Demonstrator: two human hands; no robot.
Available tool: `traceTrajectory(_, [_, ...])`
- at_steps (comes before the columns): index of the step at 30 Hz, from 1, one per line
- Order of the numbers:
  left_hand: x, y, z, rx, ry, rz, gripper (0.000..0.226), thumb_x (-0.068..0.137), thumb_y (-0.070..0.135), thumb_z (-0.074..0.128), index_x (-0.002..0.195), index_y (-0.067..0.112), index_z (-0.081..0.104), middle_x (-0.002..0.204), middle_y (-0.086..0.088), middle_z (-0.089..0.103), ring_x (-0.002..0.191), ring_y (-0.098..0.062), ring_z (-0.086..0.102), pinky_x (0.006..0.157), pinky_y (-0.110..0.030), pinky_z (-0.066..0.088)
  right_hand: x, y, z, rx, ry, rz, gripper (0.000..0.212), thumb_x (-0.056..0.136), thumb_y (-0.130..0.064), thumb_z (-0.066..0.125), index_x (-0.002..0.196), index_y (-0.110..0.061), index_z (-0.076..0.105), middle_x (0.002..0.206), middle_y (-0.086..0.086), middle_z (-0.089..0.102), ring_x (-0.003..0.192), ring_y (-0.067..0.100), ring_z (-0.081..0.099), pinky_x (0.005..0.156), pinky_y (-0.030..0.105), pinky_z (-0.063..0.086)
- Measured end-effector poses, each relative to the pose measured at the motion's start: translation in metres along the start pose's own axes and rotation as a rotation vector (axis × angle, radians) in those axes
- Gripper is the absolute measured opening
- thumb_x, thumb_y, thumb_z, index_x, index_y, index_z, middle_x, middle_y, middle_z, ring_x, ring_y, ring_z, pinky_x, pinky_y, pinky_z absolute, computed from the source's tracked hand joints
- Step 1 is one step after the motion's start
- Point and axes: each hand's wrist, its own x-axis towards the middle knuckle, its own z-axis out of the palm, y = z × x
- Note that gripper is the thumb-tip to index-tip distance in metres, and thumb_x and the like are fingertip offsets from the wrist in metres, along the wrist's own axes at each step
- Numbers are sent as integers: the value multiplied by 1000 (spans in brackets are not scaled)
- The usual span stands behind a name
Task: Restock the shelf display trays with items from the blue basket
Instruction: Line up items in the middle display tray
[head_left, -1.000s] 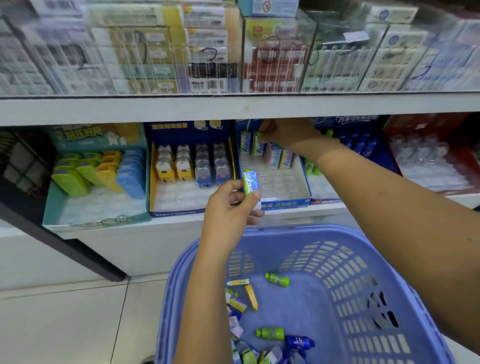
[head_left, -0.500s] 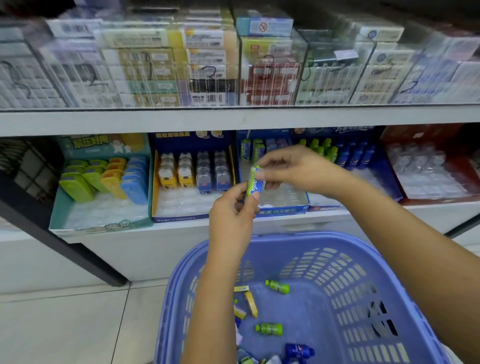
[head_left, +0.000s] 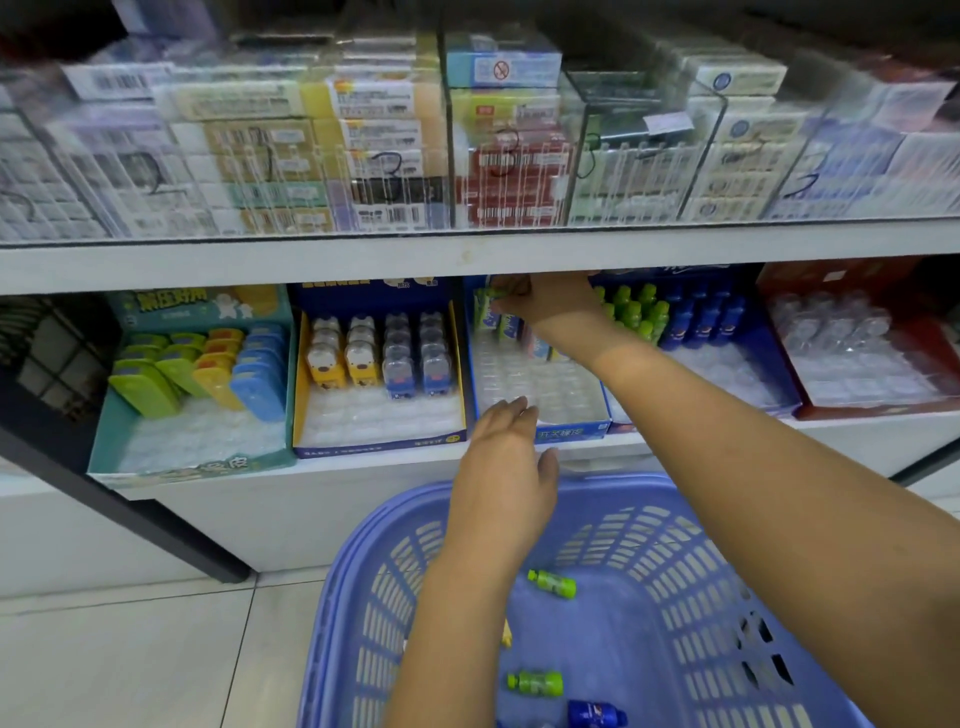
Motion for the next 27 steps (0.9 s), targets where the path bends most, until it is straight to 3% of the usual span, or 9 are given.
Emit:
traceTrajectory(6, [2, -6, -1, -8, -15, 13, 51, 97, 26, 48, 144, 13, 37, 154, 3, 29, 143, -11, 19, 112, -18, 14, 16, 7, 6, -47, -63, 22, 19, 85, -17, 67, 100, -6, 66, 106, 10, 67, 98, 19, 60, 85, 27, 44])
traceTrajectory(11, [3, -7, -1, -16, -6, 18, 50, 96, 25, 48, 144, 12, 38, 153, 2, 30, 142, -11, 20, 112, -17, 15, 18, 4, 8, -350, -134, -26, 23, 94, -25, 54, 104, -7, 65, 106, 8, 66, 92, 20, 60, 81, 28, 44])
traceTrajectory(16, [3, -6, -5, -32, -5, 28, 47, 97, 24, 48, 141, 12, 42, 150, 1, 36, 139, -11, 27, 109, -17, 19, 4, -3, 11, -669, -27, -158, 25, 93, -13, 45, 109, -6, 63, 115, 15, 59, 103, 25, 50, 72, 24, 31])
traceTrajectory(19, [-8, -3, -10, -189, 187, 38, 29, 96, 24, 49, 121, 15, 62, 125, 2, 60, 114, -11, 54, 93, -19, 39, -25, -7, -3, -744, -47, -283, 40, 93, -26, 51, 133, -19, 51, 136, 13, 45, 127, 29, 37, 100, 32, 32])
traceTrajectory(21, [-15, -3, -10, -260, 248, 21, 22, 95, 27, 51, 94, 16, 70, 96, 2, 68, 87, -13, 62, 76, -27, 49, -56, -5, -11, -529, 26, -304, 31, 90, -27, 56, 118, -15, 60, 118, 12, 57, 112, 28, 51, 92, 33, 42])
traceTrajectory(24, [-19, -15, 5, -132, 13, -73, 29, 91, 28, 52, 75, 9, 68, 70, -10, 66, 71, -29, 61, 65, -40, 49, -113, 17, -14, -338, -42, -234, 18, 86, -29, 63, 81, -12, 66, 76, 5, 67, 71, 21, 60, 64, 29, 43])
traceTrajectory(27, [-30, -27, 43, 54, -294, -158, 25, 88, 22, 54, 81, 3, 69, 85, -20, 68, 86, -33, 63, 71, -39, 48, -167, 60, 2, -421, -447, -3, 19, 83, -35, 67, 86, -16, 68, 85, 4, 70, 80, 19, 62, 66, 26, 40])
